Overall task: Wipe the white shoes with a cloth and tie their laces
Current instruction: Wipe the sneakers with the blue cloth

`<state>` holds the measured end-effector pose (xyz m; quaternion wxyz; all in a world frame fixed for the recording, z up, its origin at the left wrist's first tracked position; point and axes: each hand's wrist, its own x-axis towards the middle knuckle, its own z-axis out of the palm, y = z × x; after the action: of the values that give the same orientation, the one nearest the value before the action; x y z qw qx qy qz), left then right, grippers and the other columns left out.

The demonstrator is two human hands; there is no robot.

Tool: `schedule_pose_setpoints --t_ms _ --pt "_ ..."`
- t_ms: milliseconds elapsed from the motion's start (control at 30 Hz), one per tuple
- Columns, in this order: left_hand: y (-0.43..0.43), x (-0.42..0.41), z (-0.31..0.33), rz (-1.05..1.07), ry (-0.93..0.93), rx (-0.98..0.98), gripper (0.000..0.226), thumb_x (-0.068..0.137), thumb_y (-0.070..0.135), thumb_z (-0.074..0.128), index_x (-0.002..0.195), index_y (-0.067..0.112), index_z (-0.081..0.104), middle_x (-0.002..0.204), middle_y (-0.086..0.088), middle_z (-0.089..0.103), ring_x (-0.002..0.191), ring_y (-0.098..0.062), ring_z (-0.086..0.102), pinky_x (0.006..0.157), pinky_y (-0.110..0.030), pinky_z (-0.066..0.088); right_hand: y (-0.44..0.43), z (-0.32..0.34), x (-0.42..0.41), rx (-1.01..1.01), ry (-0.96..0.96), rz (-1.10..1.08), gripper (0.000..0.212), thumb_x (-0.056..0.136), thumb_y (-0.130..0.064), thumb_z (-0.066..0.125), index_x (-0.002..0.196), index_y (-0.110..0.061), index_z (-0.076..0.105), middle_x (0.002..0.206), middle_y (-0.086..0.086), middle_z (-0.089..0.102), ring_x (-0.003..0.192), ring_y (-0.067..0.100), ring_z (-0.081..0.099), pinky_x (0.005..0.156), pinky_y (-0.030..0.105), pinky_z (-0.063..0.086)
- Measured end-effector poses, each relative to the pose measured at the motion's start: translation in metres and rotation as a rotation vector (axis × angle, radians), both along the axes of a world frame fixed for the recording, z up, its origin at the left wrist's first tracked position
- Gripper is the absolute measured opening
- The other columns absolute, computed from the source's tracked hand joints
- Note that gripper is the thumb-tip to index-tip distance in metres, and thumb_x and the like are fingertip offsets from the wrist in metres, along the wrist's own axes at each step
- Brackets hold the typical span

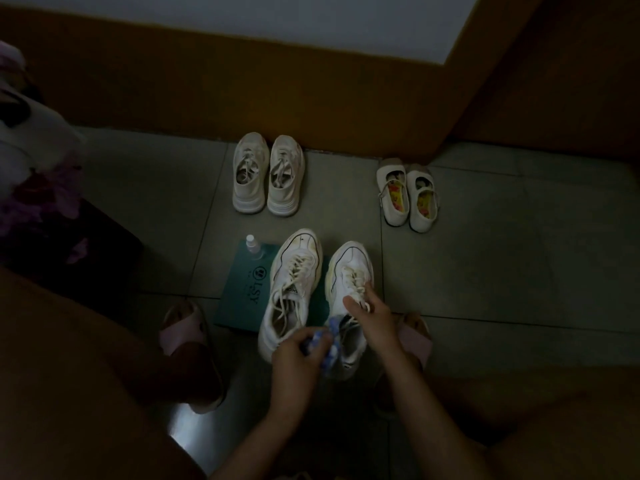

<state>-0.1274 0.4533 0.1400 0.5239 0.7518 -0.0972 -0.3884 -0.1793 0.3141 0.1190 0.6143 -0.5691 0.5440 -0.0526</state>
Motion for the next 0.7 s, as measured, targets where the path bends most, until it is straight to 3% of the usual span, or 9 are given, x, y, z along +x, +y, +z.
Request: schedule_pose_setpoints --t_ms 67,167,233,300,367,500,567,633,700 --pt "-0.007 0.006 0.007 0.031 -0.003 -0.021 0.007 0.088 0.023 0.063 0.084 0.025 0.068 0.074 0.004 0.07 0.068 -0.005 0.065 0.06 -0.016 0.047 0.0 0.017 -0.002 -0.008 -0.04 -0.025 0.059 0.09 -0.027 0.06 0.142 -0.015 0.037 0.147 0.009 0.04 0.129 0.021 0.043 0.1 0.025 0.038" --pt "-0.022 0.016 0.015 0.08 0.033 -0.023 0.011 0.09 0.022 0.059 0.089 0.016 0.067 0.076 0.004 0.067 0.068 -0.003 0.061 0.057 -0.008 0.045 0.004 0.048 -0.01 -0.073 -0.158 -0.051 0.043 0.095 -0.025 0.052 0.136 -0.015 0.046 0.145 0.001 0.041 0.125 0.006 0.04 0.089 0.008 0.038" --pt "-0.034 0.019 0.021 0.056 0.115 -0.021 0.014 0.095 0.022 0.05 0.094 0.016 0.063 0.085 0.004 0.064 0.077 -0.004 0.06 0.066 -0.007 0.046 0.012 0.063 -0.018 -0.045 -0.248 0.003 0.044 0.095 -0.024 0.05 0.139 -0.019 0.044 0.145 -0.007 0.039 0.13 0.004 0.036 0.088 0.001 0.038" --pt "-0.043 0.016 0.023 -0.026 0.207 -0.03 0.025 0.1 0.028 0.038 0.094 0.019 0.061 0.097 -0.004 0.064 0.095 -0.016 0.062 0.085 -0.023 0.05 0.021 0.07 -0.026 -0.013 -0.304 0.048 0.049 0.093 -0.016 0.053 0.14 -0.018 0.04 0.141 -0.008 0.04 0.13 0.004 0.037 0.092 0.001 0.038" --pt "-0.049 0.01 0.03 -0.069 0.32 -0.07 0.036 0.102 0.034 0.028 0.092 0.024 0.062 0.101 -0.005 0.065 0.102 -0.019 0.061 0.092 -0.034 0.048 0.027 0.07 -0.034 -0.031 -0.283 0.091 0.051 0.091 -0.01 0.056 0.138 -0.021 0.04 0.139 -0.007 0.041 0.128 0.004 0.039 0.092 0.003 0.04" --pt "-0.059 0.006 0.035 -0.066 0.477 -0.164 0.043 0.1 0.041 0.026 0.1 0.023 0.065 0.105 -0.002 0.069 0.101 -0.014 0.062 0.084 -0.028 0.049 0.023 0.066 -0.044 -0.124 -0.242 0.039 0.045 0.087 -0.003 0.06 0.122 -0.029 0.049 0.122 -0.014 0.051 0.107 -0.008 0.049 0.079 0.0 0.043" --pt "-0.063 0.007 0.032 -0.111 0.484 -0.165 0.038 0.1 0.039 0.03 0.1 0.023 0.064 0.104 -0.003 0.07 0.097 -0.012 0.065 0.081 -0.027 0.05 0.018 0.059 -0.049 -0.143 -0.239 -0.066 0.036 0.085 -0.007 0.062 0.115 -0.027 0.057 0.114 -0.012 0.059 0.101 -0.003 0.056 0.079 0.008 0.049" --pt "-0.064 0.007 0.027 -0.139 0.337 -0.126 0.026 0.098 0.033 0.042 0.1 0.021 0.065 0.107 -0.006 0.069 0.097 -0.013 0.064 0.09 -0.032 0.05 0.011 0.046 -0.053 -0.104 -0.246 -0.28 0.027 0.084 -0.011 0.065 0.106 -0.026 0.064 0.112 -0.002 0.065 0.1 0.009 0.063 0.083 0.022 0.053" --pt "-0.058 0.006 0.018 -0.239 -0.103 -0.024 0.021 0.091 0.027 0.058 0.109 0.019 0.062 0.115 -0.004 0.064 0.102 -0.011 0.059 0.092 -0.023 0.044 0.002 0.031 -0.058 -0.073 -0.246 -0.538 0.02 0.082 -0.011 0.068 0.093 -0.029 0.068 0.109 0.006 0.068 0.096 0.017 0.065 0.079 0.029 0.054"
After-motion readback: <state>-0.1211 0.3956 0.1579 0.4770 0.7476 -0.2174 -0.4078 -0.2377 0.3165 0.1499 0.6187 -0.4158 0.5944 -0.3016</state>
